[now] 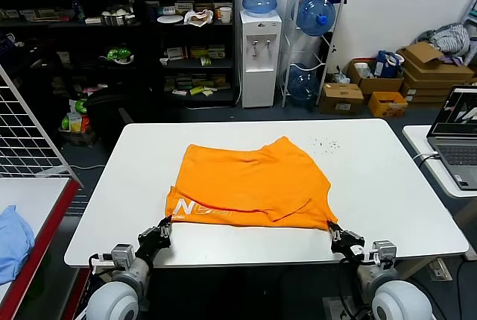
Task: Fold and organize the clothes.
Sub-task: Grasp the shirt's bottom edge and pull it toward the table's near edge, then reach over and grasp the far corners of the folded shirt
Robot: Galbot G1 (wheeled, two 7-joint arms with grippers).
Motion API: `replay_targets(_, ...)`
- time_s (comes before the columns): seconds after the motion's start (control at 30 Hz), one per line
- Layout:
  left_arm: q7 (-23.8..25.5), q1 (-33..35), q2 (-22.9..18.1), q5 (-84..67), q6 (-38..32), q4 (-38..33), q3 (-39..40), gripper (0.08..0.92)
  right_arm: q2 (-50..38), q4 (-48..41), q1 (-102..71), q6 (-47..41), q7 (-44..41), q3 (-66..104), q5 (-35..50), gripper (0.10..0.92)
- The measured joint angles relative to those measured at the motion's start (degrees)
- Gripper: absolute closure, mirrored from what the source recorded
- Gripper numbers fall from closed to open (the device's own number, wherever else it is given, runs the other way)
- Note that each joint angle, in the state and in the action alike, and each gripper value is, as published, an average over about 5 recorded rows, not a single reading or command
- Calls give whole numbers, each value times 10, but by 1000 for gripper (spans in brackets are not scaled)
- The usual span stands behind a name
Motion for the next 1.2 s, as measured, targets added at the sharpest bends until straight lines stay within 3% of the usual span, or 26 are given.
replay_targets(0.23,-13,39,12,-6,2,-45,-20,907,-7,34,-38,-8,22,18,12,903)
replay_targets(0.73,-34,192,21,-12,2,-156,-72,907,-8,70,-114,-23,55,55,23,897)
replay_targets(0.93,-32,218,21,-12,8,-177,-83,866,-4,79,-118,-19,57,60,16,768)
replay_targets(1.2,-36,219,30,-20,17,-196,-100,634,-16,103,-101,-5,52,68,13,543)
